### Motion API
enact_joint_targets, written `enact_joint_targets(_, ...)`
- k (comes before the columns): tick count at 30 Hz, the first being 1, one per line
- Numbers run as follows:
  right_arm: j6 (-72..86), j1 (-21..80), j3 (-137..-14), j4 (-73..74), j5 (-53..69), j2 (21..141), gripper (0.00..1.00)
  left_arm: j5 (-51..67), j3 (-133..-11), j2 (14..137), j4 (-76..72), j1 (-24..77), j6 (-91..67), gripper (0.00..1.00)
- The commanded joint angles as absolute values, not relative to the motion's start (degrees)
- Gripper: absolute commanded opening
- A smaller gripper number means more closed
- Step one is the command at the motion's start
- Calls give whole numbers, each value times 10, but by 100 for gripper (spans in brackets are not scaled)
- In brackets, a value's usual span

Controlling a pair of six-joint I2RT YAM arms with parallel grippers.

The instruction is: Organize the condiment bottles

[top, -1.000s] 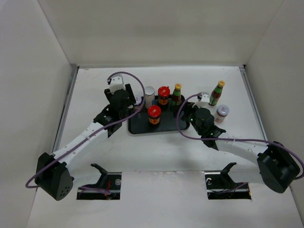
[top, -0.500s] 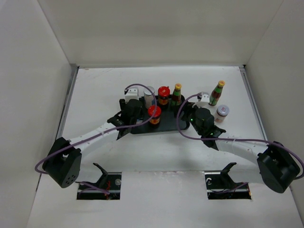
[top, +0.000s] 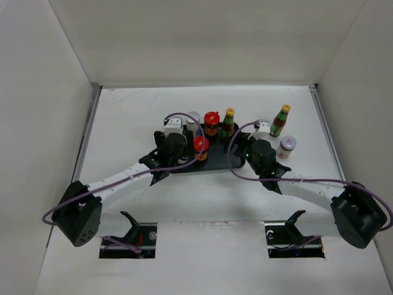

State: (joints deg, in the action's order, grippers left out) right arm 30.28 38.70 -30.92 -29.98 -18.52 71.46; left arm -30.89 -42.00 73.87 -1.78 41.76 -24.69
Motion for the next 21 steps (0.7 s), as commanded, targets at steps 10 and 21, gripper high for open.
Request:
enact_joint_targets(10,301,367,-369,-258,-193,672,31,-350,-342,597,-136,391,-267,90)
enact_joint_targets(21,305,287,-514,-163,-216,696,21,-364,-168,458,-243,311,-364,22)
